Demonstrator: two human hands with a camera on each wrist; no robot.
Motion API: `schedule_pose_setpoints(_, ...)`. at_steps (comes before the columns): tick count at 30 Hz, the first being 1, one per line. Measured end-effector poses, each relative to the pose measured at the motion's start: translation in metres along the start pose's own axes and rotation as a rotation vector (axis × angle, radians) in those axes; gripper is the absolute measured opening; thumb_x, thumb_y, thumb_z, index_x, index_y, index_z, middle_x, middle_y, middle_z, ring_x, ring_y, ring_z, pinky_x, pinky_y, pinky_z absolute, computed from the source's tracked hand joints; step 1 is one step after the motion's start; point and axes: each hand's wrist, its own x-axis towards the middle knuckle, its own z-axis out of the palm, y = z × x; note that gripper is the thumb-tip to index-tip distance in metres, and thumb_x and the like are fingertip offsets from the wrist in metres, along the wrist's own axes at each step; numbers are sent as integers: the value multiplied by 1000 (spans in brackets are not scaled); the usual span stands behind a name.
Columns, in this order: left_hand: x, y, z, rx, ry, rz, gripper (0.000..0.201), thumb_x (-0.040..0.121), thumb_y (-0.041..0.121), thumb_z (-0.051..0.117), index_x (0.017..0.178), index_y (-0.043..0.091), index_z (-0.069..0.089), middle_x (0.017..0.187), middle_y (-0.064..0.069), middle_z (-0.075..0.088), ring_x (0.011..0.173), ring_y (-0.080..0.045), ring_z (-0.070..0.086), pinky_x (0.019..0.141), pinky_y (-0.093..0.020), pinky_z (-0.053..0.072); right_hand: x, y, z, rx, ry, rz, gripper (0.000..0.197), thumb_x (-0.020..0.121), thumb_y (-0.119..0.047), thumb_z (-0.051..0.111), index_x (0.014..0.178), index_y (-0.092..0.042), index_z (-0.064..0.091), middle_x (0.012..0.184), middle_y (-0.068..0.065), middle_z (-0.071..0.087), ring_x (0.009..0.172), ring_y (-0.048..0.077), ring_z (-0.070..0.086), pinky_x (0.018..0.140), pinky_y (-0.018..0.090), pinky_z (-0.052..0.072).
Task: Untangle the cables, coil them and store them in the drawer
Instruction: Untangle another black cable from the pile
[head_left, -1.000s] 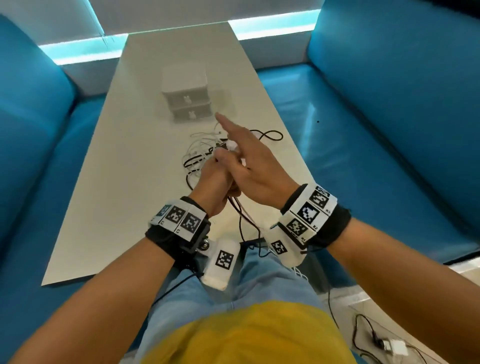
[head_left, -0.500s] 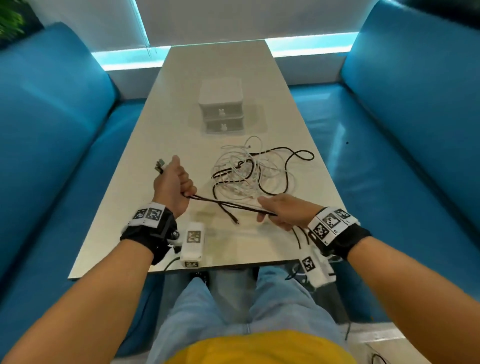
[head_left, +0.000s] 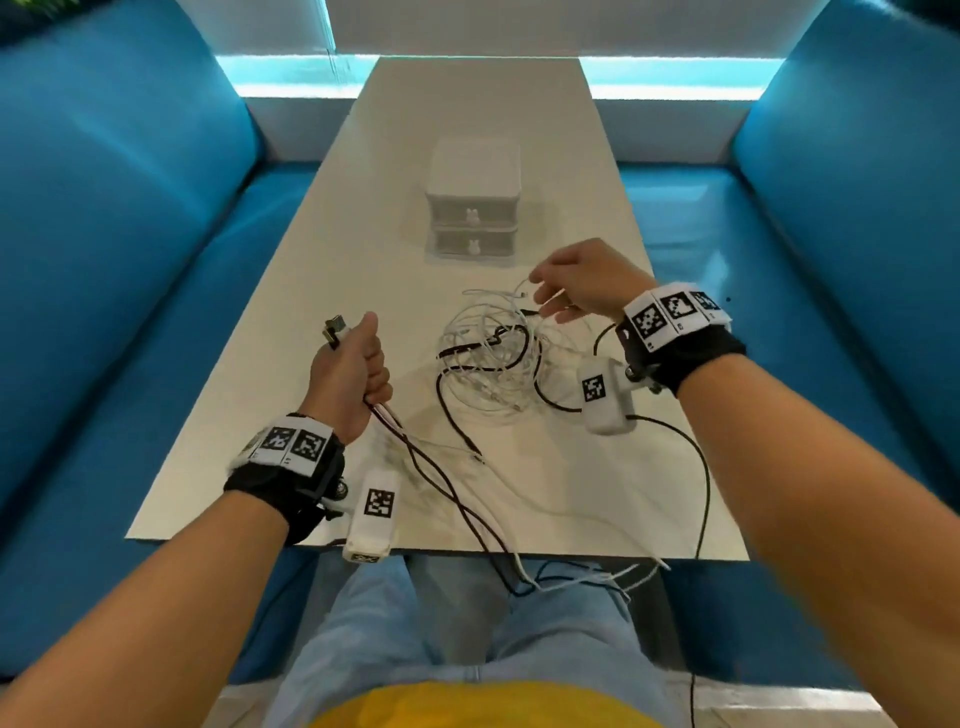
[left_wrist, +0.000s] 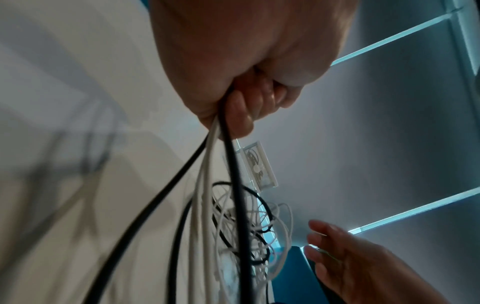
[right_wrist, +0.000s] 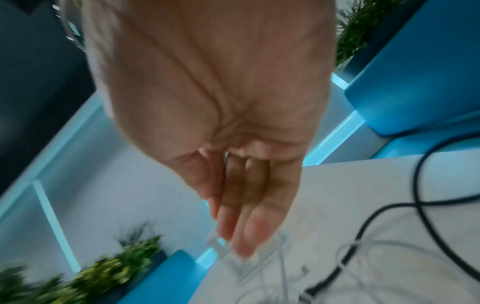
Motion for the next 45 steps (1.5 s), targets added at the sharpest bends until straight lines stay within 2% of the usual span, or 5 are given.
schedule_pose_setpoints(10, 3, 14, -8, 60, 52, 14, 47, 98, 32, 51, 59, 23, 27, 46, 9, 19, 42, -10, 14, 42, -23, 15, 82, 59, 23, -880, 42, -49, 25, 88, -18, 53, 108, -14, 69, 111, 11, 67, 99, 32, 64, 89, 42, 54)
schedule_pose_setpoints(23, 10, 13, 16, -8, -27, -1, 23, 93, 12, 54, 73, 20, 44, 47, 9, 22, 39, -8, 16, 38, -20, 18, 41, 27, -19, -258, 493, -59, 23, 92, -26, 55, 103, -10, 68, 108, 13, 68, 103, 28, 62, 85, 29, 45)
schedule_pose_setpoints(30, -9, 11, 46, -64, -272, 26, 29, 80, 3, 53, 106, 15, 49, 53, 8, 33, 42, -6, 23, 41, -21, 23, -48, -6, 5, 3, 167, -312, 13, 94, -20, 58, 82, -21, 63, 76, -6, 69, 63, -6, 60, 60, 9, 42)
schedule_pose_setpoints(35, -24, 10, 60, -65, -420, 35, 31, 76, 17, 59, 106, 16, 50, 57, 5, 33, 42, -6, 25, 43, -22, 24, -81, 0, 43, 36, 70, -379, 12, 94, -16, 58, 84, -13, 64, 72, 7, 68, 68, 20, 61, 73, 43, 53)
schedule_pose_setpoints(45, -42, 4, 62, 7, -496, 118, 13, 83, 24, 58, 83, 11, 57, 60, 3, 47, 40, -5, 33, 42, -20, 31, -100, -1, 79, 294, 65, -350, 16, 91, -4, 61, 91, 11, 63, 65, 3, 65, 52, 4, 60, 55, 18, 48)
